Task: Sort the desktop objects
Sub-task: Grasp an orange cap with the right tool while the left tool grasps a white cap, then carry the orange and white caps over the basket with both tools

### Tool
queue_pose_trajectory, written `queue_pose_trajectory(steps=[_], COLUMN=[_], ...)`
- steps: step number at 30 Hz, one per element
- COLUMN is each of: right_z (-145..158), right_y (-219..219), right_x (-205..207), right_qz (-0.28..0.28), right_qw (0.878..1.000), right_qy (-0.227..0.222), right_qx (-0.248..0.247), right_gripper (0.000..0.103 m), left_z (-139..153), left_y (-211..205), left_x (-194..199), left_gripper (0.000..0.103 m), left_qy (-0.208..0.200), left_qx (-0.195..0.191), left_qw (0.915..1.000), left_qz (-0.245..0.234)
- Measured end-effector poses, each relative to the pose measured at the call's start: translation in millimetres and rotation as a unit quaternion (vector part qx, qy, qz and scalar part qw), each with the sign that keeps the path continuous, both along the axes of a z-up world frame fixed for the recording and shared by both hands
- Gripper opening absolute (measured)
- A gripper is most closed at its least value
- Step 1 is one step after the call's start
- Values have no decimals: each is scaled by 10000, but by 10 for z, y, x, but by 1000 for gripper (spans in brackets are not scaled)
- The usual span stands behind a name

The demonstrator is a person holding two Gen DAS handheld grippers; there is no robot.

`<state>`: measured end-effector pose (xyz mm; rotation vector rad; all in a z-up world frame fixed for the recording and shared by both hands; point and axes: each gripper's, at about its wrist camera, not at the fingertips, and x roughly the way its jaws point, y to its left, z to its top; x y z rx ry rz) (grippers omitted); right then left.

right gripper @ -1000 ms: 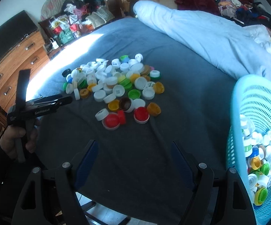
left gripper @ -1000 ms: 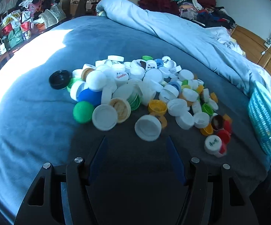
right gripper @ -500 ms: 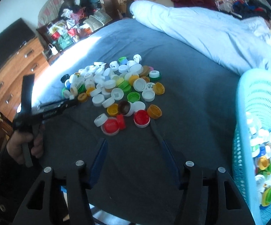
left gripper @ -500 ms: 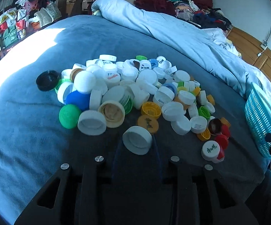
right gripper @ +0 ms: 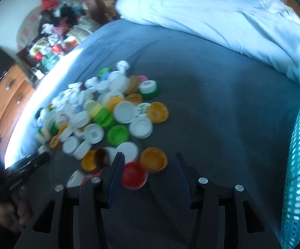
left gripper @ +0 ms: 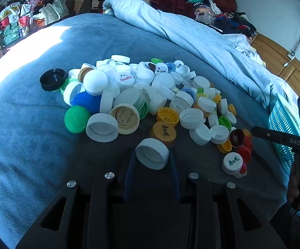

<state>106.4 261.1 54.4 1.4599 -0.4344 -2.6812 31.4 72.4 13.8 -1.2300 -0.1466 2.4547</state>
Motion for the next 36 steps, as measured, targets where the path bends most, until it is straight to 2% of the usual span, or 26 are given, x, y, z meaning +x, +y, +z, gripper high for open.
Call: queue_pose_trajectory(steps=[4, 7, 10, 15, 22, 29, 33, 36], right_z=[-165, -206, -122, 256, 803, 1222, 1368, 1429], right_y=[0, 24, 12, -111, -283, -321, -265, -200], right_x=[-62, -50, -10, 216, 584, 873, 1002, 1082], right_qz=[2, -32, 49, 290, 556, 604, 557, 505], right_qw=[9998, 9999, 10000, 9988, 9937, 9871, 9854, 9854], right_qy=[-173, -139, -67, 330, 849, 1269, 1396, 1437], right_qx=[23, 6, 48, 216, 469, 772, 797, 763], right_gripper=[50, 35, 34, 34, 34, 34, 34, 34], left_z=[-6, -2, 26, 212, 753, 1139, 1220, 1240], left_y=[2, 15, 4, 0, 91, 326, 449, 598], left_x=[-1, -4, -3, 71, 242, 415, 434, 446], left_gripper=[27, 27, 27, 27, 27, 27, 27, 27], left_qy=[-15, -17, -17, 166, 494, 695, 613, 560], left_qx=[-37, -86, -86, -122, -122, -394, -609, -918], left_qw=[10000, 10000, 10000, 9998, 9987, 9968, 9962, 9941], left_qz=[-1, 1, 31, 62, 85, 65, 150, 143])
